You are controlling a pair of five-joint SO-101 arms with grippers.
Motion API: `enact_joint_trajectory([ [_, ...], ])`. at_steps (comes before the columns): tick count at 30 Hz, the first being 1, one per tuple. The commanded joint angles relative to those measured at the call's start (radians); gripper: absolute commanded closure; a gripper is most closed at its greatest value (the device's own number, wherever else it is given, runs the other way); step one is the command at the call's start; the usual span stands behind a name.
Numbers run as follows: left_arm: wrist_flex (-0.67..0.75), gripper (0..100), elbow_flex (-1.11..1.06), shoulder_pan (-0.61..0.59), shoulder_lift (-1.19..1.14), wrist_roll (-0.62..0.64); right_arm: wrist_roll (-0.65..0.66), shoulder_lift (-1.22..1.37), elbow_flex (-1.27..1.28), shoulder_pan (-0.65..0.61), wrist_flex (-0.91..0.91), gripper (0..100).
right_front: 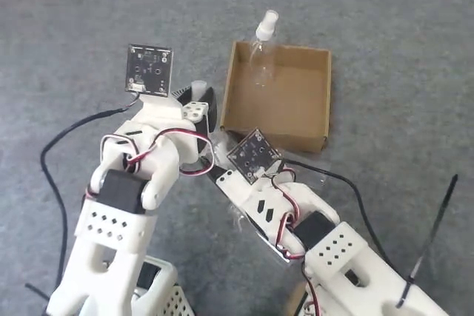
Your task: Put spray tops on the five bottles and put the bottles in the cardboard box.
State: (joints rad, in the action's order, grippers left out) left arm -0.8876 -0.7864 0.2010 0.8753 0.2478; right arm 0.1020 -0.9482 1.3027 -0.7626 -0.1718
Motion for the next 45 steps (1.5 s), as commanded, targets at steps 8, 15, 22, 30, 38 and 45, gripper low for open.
enact_joint_trajectory([
  [8,0.066,98,-0.097,-0.003,0.250,0.066,-0.014,-0.036,0.032,0.021,0.165,99.3],
  [15,0.097,90,-0.127,0.003,0.216,0.064,-0.014,-0.036,0.032,0.021,0.163,99.3],
  [22,0.063,86,-0.019,-0.015,0.236,0.028,-0.014,-0.031,0.034,0.021,0.163,99.3],
  [30,0.009,86,0.030,-0.137,0.232,0.014,-0.014,-0.030,0.034,0.021,0.162,99.3],
  [38,0.058,86,-0.108,-0.069,0.239,-0.057,-0.014,-0.028,0.034,0.022,0.162,99.3],
  [45,0.057,92,-0.202,-0.095,0.336,-0.060,-0.015,-0.035,0.029,0.025,0.128,99.3],
])
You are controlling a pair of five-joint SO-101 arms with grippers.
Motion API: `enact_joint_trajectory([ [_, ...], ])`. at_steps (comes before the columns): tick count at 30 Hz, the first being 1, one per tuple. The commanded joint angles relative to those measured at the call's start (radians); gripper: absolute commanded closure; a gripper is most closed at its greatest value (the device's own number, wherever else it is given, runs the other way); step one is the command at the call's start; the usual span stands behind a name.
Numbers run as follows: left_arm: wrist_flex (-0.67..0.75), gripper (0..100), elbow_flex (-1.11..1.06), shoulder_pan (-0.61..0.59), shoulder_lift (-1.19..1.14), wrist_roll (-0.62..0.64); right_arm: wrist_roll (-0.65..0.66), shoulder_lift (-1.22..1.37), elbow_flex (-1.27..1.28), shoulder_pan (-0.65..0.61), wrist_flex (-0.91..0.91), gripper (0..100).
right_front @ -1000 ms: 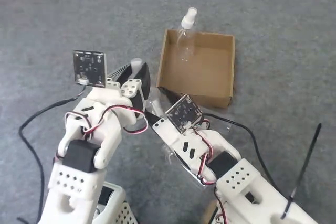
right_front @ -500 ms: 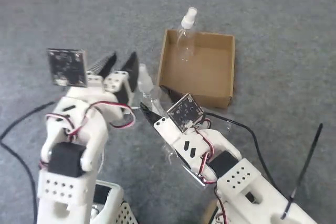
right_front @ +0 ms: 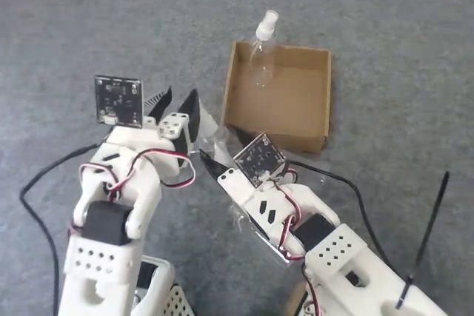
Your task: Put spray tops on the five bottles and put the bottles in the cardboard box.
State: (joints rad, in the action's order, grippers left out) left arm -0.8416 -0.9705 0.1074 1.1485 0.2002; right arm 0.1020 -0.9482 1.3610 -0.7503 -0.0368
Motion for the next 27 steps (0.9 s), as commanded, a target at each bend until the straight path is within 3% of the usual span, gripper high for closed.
enact_joint_trajectory([
  [1,0.012,92,-0.030,-0.002,0.092,-0.012,-0.015,-0.036,-0.029,0.013,-0.010,99.3],
  [15,-0.064,92,-0.053,-0.008,0.318,-0.048,-0.014,-0.036,-0.049,0.054,-0.021,99.3],
  [21,-0.020,86,-0.113,0.023,0.281,-0.118,-0.087,-0.025,-0.331,0.237,-0.323,99.3],
  [27,-0.081,81,-0.117,0.173,0.180,-0.236,-0.080,0.002,-0.551,0.260,-0.545,99.3],
])
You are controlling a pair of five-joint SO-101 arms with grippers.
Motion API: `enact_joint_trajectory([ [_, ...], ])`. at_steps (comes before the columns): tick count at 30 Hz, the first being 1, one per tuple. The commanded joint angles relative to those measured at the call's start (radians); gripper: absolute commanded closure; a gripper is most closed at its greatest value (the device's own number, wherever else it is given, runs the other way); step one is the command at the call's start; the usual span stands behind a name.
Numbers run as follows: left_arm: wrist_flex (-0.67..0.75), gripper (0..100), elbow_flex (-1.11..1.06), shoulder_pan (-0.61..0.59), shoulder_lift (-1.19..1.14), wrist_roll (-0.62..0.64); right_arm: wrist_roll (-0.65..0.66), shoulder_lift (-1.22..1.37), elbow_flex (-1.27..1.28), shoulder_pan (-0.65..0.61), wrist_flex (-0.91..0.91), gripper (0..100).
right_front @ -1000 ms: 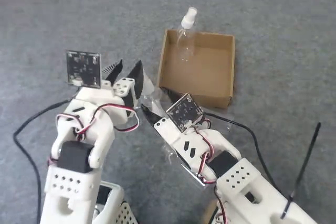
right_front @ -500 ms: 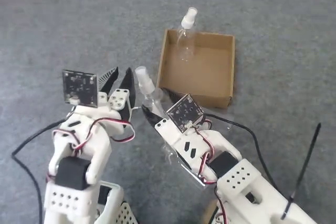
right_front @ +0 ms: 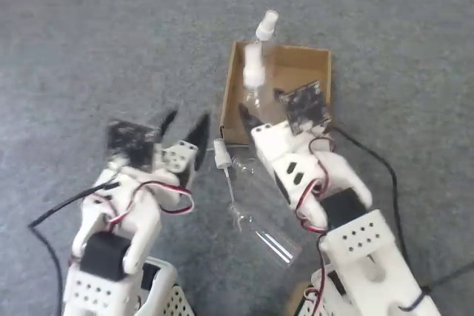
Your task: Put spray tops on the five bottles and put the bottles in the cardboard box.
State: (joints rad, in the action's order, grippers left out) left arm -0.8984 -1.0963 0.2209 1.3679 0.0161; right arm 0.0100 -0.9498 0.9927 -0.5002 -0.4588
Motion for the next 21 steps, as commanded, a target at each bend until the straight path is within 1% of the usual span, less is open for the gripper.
enact_joint_trajectory([
  [1,-0.035,80,0.008,0.086,-0.041,-0.055,0.015,0.027,-0.210,0.010,-0.145,99.3],
  [5,-0.084,76,0.007,0.178,-0.005,-0.035,0.012,0.160,-0.284,0.001,-0.162,99.3],
  [7,-0.094,74,-0.007,0.190,0.020,-0.037,0.015,0.217,-0.316,-0.031,-0.170,99.3],
  [9,-0.071,73,-0.047,0.190,0.035,-0.038,0.018,0.262,-0.345,-0.062,-0.171,99.3],
  [12,0.008,73,-0.133,0.180,0.040,-0.049,0.020,0.300,-0.413,-0.110,-0.229,99.3],
  [15,0.069,74,-0.179,0.135,0.040,-0.077,0.020,0.306,-0.482,-0.140,-0.334,99.3],
  [18,0.084,74,-0.182,0.087,0.040,-0.075,0.020,0.306,-0.549,-0.145,-0.427,99.3],
  [21,0.095,74,-0.186,0.081,0.040,-0.077,0.020,0.306,-0.592,-0.145,-0.487,99.3],
])
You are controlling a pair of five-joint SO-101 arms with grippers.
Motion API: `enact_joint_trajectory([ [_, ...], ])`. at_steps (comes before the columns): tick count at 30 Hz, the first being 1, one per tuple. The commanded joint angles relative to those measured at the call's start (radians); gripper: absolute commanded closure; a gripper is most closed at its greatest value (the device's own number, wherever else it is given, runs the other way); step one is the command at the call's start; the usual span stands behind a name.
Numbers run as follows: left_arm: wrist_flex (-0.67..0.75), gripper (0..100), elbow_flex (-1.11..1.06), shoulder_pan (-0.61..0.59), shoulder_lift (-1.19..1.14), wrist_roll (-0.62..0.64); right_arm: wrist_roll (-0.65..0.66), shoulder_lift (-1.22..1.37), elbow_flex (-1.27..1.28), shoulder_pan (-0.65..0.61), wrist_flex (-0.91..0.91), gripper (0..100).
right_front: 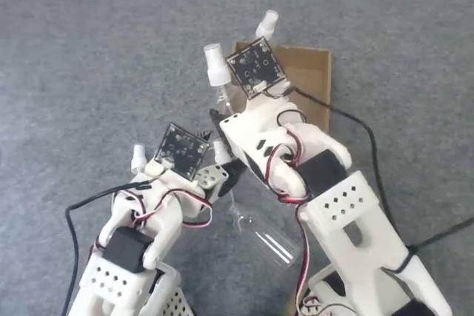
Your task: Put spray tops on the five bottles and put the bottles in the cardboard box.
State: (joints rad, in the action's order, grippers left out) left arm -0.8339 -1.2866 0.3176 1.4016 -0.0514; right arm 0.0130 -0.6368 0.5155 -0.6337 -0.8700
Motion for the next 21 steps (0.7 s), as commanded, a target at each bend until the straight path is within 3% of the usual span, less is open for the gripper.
enact_joint_trajectory([
  [1,0.031,74,0.004,-0.015,0.006,-0.009,0.017,-0.007,-0.123,-0.012,-0.091,99.3],
  [21,0.031,74,0.002,-0.021,0.005,-0.012,0.017,-0.173,-0.123,-0.008,-0.263,99.3],
])
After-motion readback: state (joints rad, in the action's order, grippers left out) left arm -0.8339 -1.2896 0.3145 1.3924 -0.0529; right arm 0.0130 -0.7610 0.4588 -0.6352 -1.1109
